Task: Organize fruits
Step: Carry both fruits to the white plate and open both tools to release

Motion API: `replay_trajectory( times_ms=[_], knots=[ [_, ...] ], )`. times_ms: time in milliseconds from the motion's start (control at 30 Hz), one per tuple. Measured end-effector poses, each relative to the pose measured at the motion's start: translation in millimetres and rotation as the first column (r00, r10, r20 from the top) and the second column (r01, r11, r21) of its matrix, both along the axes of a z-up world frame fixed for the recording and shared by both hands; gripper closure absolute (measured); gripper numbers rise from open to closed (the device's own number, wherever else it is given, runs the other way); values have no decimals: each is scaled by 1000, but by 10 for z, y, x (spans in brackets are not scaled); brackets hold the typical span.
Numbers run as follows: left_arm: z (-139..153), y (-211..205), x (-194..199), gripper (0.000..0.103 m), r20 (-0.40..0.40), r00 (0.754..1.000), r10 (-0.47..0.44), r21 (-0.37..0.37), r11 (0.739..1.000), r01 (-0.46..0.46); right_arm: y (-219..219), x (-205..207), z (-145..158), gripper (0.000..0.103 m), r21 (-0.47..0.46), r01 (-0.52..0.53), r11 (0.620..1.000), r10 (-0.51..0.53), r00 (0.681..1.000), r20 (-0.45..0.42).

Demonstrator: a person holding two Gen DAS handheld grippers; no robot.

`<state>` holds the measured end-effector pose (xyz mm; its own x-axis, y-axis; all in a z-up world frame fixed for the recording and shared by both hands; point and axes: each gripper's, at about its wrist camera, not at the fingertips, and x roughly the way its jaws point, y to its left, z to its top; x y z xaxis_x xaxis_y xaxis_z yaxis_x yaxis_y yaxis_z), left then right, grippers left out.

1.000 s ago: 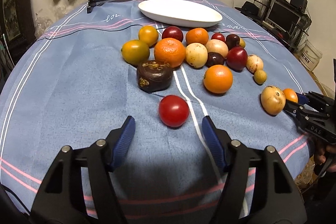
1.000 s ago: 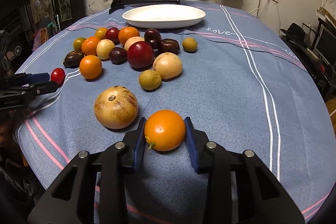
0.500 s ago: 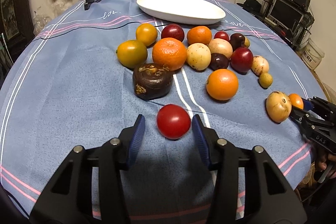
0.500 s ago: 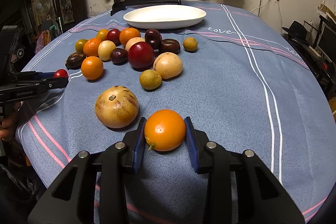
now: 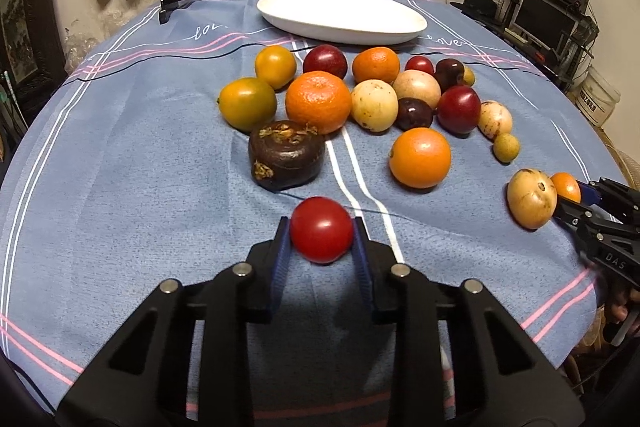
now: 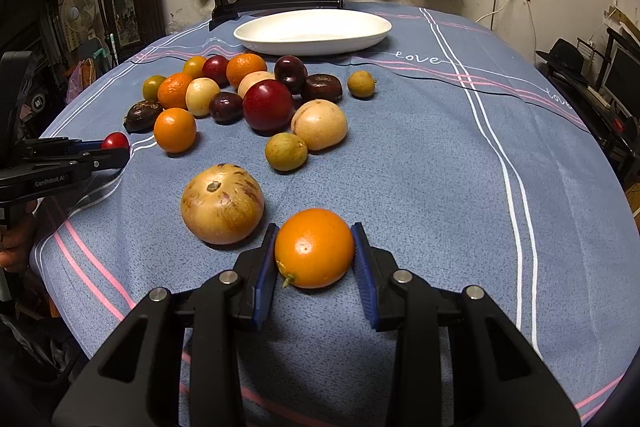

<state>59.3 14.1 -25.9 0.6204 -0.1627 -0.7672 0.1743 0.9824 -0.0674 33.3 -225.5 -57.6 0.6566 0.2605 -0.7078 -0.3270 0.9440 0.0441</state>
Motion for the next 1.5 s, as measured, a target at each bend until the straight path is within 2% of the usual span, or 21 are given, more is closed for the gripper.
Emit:
replay_trajectory(
  times_ms=[300, 467, 600, 733, 833, 1000, 1100, 1267, 1500],
  knots=[
    [100, 35, -66, 74, 39, 999, -18, -29, 999, 19, -64, -2, 48, 67, -1, 29, 1000, -29, 1000, 10],
    [271, 30, -58, 73, 70, 996, -54, -37, 998, 56, -140, 42, 257, 67, 22, 28, 999, -29, 999, 43],
    [467, 16, 111, 73, 73, 993, -89, -65, 993, 93, -81, 215, 487, 67, 53, -7, 999, 3, 997, 77],
    [682, -15, 437, 73, 95, 990, -109, -69, 991, 115, 44, 526, 698, 67, 101, -62, 993, 51, 993, 108],
    [787, -79, 763, 73, 108, 988, -110, -44, 992, 115, 150, 884, 783, 67, 132, -92, 987, 77, 991, 112],
    [815, -191, 1497, 73, 97, 991, -94, -12, 995, 96, 256, 1688, 781, 67, 185, -76, 980, 68, 997, 46],
    [770, -236, 1918, 73, 71, 994, -85, -29, 996, 87, 321, 2087, 739, 67, 215, -73, 974, 76, 997, -3],
    [614, -288, 2531, 73, 13, 999, -53, -29, 998, 53, 577, 2624, 608, 67, 132, -70, 989, 78, 995, -62],
    [307, -412, 2854, 73, -77, 995, -56, 42, 997, 60, 788, 2909, 421, 67, 43, -91, 995, 96, 985, -142]
  ],
)
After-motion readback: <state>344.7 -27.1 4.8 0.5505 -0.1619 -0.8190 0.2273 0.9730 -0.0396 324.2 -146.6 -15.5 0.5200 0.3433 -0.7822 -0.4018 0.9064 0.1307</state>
